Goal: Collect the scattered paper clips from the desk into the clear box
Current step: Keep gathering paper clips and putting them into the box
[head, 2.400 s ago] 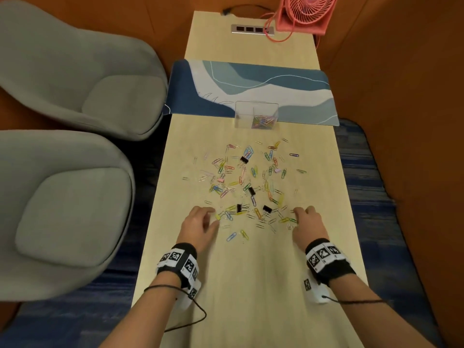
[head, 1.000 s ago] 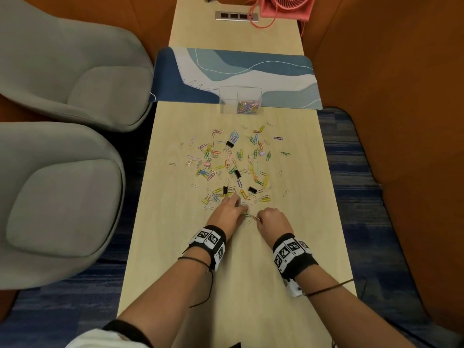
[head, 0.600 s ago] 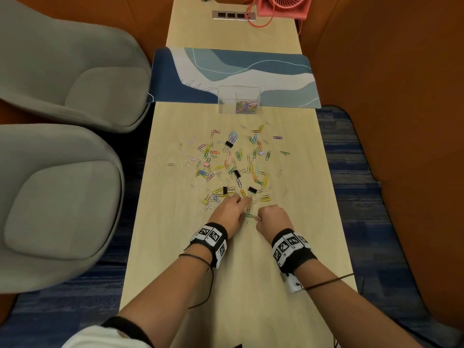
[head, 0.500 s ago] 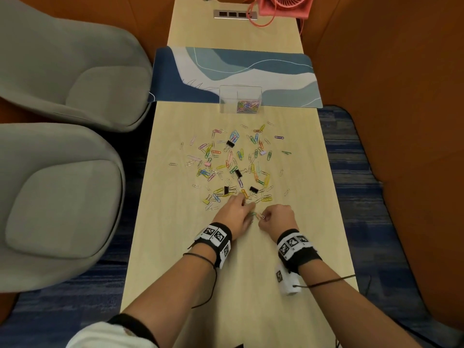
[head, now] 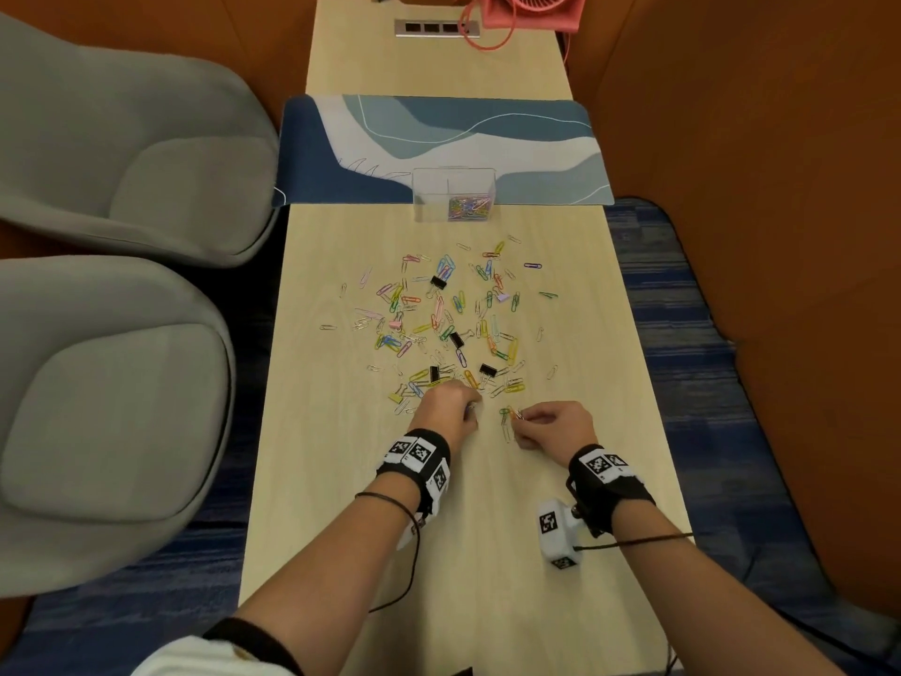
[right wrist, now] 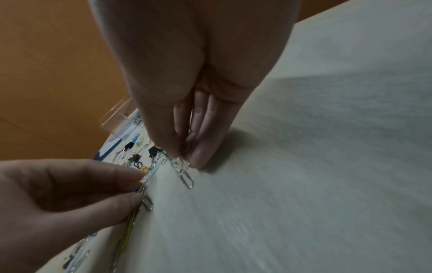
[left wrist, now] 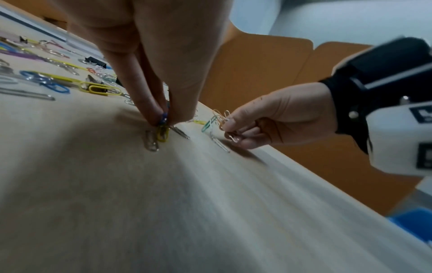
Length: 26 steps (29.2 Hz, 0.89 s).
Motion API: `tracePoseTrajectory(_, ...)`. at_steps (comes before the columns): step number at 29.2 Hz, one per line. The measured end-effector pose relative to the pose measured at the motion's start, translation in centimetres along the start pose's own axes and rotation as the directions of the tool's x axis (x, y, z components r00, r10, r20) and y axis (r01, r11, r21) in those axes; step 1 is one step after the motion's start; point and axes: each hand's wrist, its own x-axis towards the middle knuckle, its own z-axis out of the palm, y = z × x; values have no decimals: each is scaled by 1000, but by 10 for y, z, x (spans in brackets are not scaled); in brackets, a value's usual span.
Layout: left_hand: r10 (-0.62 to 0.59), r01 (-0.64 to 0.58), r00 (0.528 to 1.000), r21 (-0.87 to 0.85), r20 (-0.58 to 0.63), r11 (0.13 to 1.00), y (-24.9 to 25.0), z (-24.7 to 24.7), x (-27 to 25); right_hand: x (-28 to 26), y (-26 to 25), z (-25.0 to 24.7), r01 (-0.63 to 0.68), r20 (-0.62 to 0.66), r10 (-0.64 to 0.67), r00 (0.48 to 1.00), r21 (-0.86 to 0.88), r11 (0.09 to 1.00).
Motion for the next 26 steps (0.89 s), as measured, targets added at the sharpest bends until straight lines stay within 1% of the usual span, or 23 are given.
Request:
tracePoseTrajectory(3,-85,84,996,-64,-8,994,-1,-3,2,2,-8,-6,70,2,-70,998,-34,997)
tracePoseTrajectory(5,-115,111,993,-123,-21,986,-3,-6,5,6,-14,-10,102,6,-102,995,-65,993)
tracePoseTrajectory(7,-133,129,991,-164,-13,978,-3,-10,6,12,-23,-13,116,8,-116,993,-59,991)
tracePoseTrajectory(9,-157,145,987,-238,-35,960,-5,-15,9,18,-34,-16,114,30,-115,993,16,993)
tracePoseTrajectory(12,-192,151,979,-383,-72,911,-7,-32,15,26,-61,-19,111,88,-127,988,165,980)
tracePoseTrajectory(15,-210,127,972,-513,-106,849,-6,-64,29,38,-100,-24,130,97,-166,981,301,945)
tracePoseTrajectory(18,-248,79,944,-580,-217,811,-6,-104,53,59,-141,-29,174,74,-216,974,372,912)
tracePoseTrajectory(21,-266,7,909,-629,-319,777,-13,-142,93,85,-181,-32,213,52,-258,965,426,879)
tracePoseTrajectory(26,-249,-112,855,-632,-454,767,-17,-185,174,133,-240,-32,293,-9,-329,944,481,826)
